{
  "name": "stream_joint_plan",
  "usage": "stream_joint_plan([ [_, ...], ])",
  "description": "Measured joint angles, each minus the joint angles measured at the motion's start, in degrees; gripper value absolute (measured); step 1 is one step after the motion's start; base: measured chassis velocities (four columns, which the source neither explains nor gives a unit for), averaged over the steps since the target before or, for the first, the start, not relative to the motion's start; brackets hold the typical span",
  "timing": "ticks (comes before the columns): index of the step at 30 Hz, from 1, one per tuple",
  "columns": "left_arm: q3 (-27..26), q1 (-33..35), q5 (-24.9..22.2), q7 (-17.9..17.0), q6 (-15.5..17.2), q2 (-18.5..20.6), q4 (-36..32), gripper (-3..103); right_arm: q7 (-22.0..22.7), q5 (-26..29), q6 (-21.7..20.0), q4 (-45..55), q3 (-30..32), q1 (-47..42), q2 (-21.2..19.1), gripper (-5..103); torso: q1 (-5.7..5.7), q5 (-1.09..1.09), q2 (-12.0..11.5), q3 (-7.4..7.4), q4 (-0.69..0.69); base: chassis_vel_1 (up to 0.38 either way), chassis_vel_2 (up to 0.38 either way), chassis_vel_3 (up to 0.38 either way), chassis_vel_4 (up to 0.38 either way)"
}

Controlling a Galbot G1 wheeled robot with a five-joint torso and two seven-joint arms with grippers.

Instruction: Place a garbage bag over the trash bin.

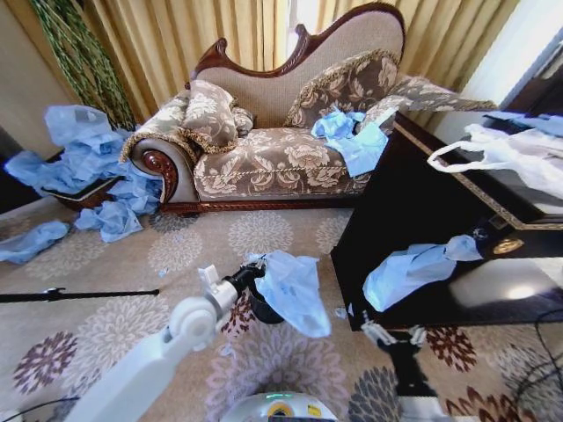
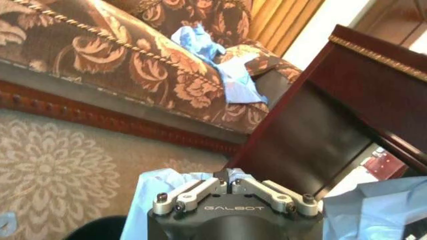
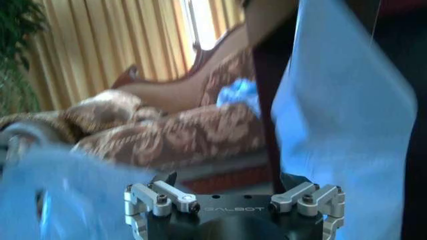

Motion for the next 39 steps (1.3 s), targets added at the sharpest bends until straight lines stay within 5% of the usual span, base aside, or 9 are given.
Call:
stream_joint_plan([
  [17, 2.81, -3.57, -5.35, -2.51, 1.69, 0.15, 2.07, 0, -12.47, 3.53, -0.16, -7.77, -7.06, 0.79, -4.92, 100, 0.00, -0.02, 0.00, 0.00, -0.01, 0.000, 0.000, 0.000, 0.000],
  [25, 2.77, -4.40, -8.12, -2.39, 1.72, 1.67, 1.92, 0, -9.24, 1.71, -3.16, -10.45, -10.07, 4.83, -5.57, 100, 0.00, 0.00, 0.00, 0.00, -0.01, 0.000, 0.000, 0.000, 0.000],
  [39, 3.11, -4.62, -9.99, -2.33, 1.92, 1.81, 1.65, 0, 0.62, 5.61, -10.44, -12.43, -15.00, 13.48, -13.59, 98, 0.00, 0.00, 0.00, 0.00, 0.00, 0.000, 0.000, 0.000, 0.000],
])
